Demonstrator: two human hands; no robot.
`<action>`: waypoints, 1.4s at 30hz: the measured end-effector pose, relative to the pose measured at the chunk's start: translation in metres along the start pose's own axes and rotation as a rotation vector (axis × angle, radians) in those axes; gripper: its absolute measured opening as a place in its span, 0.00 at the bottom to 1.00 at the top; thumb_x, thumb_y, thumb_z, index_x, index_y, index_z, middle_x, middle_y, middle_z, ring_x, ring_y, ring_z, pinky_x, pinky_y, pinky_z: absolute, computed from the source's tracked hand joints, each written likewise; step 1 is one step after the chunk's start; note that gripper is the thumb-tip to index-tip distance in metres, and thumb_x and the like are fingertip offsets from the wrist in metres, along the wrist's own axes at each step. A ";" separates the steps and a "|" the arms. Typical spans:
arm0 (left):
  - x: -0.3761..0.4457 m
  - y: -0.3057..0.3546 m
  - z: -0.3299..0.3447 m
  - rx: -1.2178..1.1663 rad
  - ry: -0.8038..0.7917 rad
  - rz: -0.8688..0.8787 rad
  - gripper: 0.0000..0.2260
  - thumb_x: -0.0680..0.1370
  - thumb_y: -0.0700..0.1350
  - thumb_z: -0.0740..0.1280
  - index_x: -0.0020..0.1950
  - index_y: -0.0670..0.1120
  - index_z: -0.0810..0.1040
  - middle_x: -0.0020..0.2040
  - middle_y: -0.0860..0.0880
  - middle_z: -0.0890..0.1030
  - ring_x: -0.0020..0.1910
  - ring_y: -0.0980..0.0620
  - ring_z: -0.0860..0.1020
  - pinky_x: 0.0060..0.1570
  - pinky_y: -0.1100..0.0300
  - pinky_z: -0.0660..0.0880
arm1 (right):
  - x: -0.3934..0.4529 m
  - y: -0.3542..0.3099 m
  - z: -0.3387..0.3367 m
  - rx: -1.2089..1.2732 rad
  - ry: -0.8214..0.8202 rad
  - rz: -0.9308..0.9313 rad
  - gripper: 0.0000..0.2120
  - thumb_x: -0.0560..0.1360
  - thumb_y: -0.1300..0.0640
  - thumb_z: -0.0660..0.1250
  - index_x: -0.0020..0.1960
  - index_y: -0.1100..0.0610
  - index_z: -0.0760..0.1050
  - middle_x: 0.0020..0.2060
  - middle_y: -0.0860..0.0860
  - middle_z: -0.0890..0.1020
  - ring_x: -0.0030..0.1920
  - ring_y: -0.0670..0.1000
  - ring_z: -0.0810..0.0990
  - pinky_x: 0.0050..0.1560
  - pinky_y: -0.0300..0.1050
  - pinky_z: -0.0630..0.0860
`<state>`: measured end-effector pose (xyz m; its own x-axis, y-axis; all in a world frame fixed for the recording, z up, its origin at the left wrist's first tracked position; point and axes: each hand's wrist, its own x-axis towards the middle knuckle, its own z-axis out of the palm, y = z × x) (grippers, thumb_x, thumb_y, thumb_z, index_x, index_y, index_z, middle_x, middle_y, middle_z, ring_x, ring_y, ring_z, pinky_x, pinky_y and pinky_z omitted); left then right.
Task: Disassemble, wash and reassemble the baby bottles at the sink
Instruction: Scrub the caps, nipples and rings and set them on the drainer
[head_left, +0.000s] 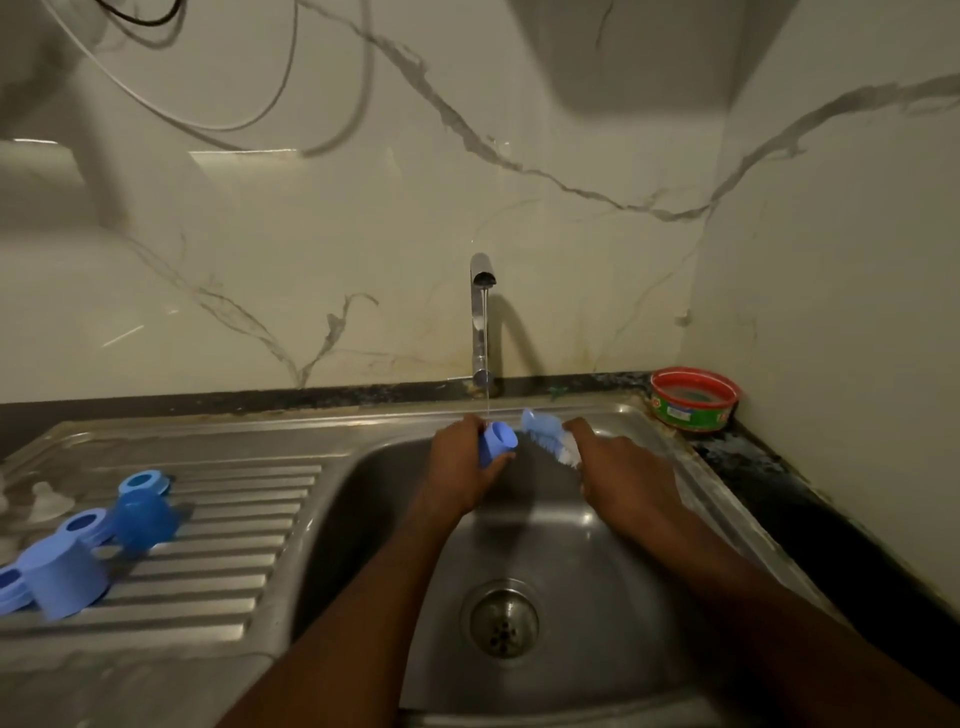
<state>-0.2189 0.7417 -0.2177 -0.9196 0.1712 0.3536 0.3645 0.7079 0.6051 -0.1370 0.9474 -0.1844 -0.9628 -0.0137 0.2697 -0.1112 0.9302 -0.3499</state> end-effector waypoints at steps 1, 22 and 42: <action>0.000 -0.001 -0.001 0.008 0.008 0.009 0.20 0.75 0.52 0.76 0.64 0.48 0.76 0.59 0.48 0.80 0.57 0.52 0.77 0.61 0.51 0.77 | 0.002 -0.001 -0.001 0.005 -0.021 0.018 0.22 0.81 0.59 0.63 0.75 0.52 0.66 0.62 0.54 0.79 0.58 0.52 0.79 0.60 0.48 0.75; -0.010 -0.002 -0.009 0.352 0.174 0.206 0.20 0.72 0.51 0.77 0.61 0.55 0.77 0.63 0.53 0.75 0.64 0.50 0.69 0.63 0.53 0.70 | -0.007 -0.006 -0.022 -0.236 0.127 0.004 0.13 0.80 0.42 0.60 0.57 0.47 0.78 0.51 0.47 0.83 0.48 0.48 0.79 0.45 0.45 0.72; -0.023 0.017 -0.037 0.138 -0.054 0.171 0.21 0.76 0.44 0.74 0.69 0.50 0.77 0.63 0.49 0.80 0.61 0.50 0.78 0.63 0.63 0.73 | -0.016 -0.049 -0.013 -0.367 0.112 -0.092 0.15 0.81 0.42 0.61 0.66 0.43 0.72 0.54 0.49 0.82 0.50 0.51 0.81 0.50 0.46 0.76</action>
<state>-0.1859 0.7247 -0.1895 -0.8542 0.3302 0.4017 0.4952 0.7520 0.4351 -0.1133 0.9063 -0.1598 -0.9177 -0.0818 0.3888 -0.0810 0.9965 0.0185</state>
